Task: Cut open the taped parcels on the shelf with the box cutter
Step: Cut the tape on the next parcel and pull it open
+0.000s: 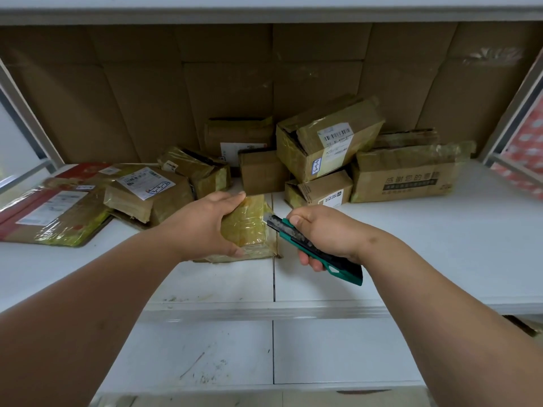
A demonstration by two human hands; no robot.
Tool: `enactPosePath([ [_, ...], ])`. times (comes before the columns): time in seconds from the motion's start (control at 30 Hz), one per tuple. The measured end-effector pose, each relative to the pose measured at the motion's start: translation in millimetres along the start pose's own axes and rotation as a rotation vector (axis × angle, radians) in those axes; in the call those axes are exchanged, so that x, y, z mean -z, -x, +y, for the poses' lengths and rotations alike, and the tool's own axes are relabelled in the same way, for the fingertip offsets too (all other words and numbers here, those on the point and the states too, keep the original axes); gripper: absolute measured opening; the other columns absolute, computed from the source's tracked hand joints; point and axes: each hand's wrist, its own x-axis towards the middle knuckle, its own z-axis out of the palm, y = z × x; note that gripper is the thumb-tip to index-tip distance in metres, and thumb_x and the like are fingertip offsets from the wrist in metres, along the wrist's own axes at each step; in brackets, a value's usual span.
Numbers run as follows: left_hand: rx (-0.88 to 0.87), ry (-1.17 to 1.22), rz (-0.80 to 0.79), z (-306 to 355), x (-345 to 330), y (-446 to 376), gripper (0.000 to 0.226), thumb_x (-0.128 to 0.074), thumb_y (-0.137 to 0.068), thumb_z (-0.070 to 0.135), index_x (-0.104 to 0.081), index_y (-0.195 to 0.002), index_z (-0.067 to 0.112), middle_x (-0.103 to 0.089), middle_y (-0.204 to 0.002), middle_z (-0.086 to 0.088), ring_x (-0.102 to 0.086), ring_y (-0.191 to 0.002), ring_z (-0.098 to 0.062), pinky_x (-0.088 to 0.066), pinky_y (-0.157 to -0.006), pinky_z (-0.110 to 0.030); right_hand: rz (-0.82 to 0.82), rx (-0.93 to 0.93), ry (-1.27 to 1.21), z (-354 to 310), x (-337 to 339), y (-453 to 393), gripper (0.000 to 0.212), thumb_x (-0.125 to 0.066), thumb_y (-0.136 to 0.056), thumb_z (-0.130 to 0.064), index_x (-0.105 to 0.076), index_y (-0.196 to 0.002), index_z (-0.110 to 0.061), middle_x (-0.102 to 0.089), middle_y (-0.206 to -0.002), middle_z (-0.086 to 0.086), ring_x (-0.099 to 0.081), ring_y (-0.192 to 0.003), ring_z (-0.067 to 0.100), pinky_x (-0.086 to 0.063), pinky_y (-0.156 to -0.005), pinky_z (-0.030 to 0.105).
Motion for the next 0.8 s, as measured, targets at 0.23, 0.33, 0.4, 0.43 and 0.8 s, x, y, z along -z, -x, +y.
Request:
enactPosePath([
  [0.23,0.001,-0.047,-0.01,1,5,-3,0.117,-0.083,-0.064,0.057,-0.013,-0.155,0.035,-0.022,-0.158,0.01,-0.027,-0.141,-0.014,-0.025,-0.11,-0.026,0.182,0.036,0.23,-5,-19,-3,0.024,-0.027,-0.105,-0.021,-0.05,-0.102,-0.019,-0.068,-0.082,0.015,-0.057,-0.047,0.019,-0.046,-0.051,0.023],
  [0.33,0.002,-0.021,0.001,0,3,-2,0.117,-0.084,-0.063,0.055,-0.014,-0.155,0.036,-0.022,-0.158,0.012,-0.028,-0.141,-0.013,-0.026,-0.11,-0.027,0.139,0.028,0.184,-4,-17,0,0.024,-0.027,-0.104,-0.017,-0.05,-0.101,-0.014,-0.067,-0.078,0.017,-0.055,-0.045,0.02,-0.043,-0.047,0.02],
  [0.4,0.0,-0.009,0.009,0,2,-1,0.118,-0.085,-0.062,0.055,-0.015,-0.154,0.037,-0.022,-0.158,0.012,-0.028,-0.141,-0.013,-0.027,-0.111,-0.029,0.098,0.041,0.116,-2,-13,3,0.027,-0.026,-0.107,-0.022,-0.05,-0.098,-0.011,-0.064,-0.072,0.017,-0.052,-0.042,0.019,-0.042,-0.044,0.02],
  [0.43,-0.002,-0.008,0.011,-1,2,-1,0.118,-0.085,-0.061,0.055,-0.015,-0.154,0.037,-0.022,-0.158,0.012,-0.028,-0.141,-0.012,-0.027,-0.112,-0.029,0.088,0.05,0.108,-1,-12,4,0.029,-0.026,-0.107,-0.024,-0.05,-0.097,-0.01,-0.063,-0.07,0.015,-0.052,-0.041,0.018,-0.042,-0.044,0.02],
  [0.8,-0.011,-0.02,0.001,-1,3,-1,0.119,-0.085,-0.061,0.056,-0.015,-0.155,0.035,-0.022,-0.159,0.011,-0.026,-0.142,-0.011,-0.024,-0.112,-0.027,0.106,0.039,0.187,15,-24,14,0.027,-0.026,-0.105,-0.029,-0.05,-0.095,-0.021,-0.067,-0.069,0.01,-0.055,-0.041,0.016,-0.042,-0.05,0.022],
])
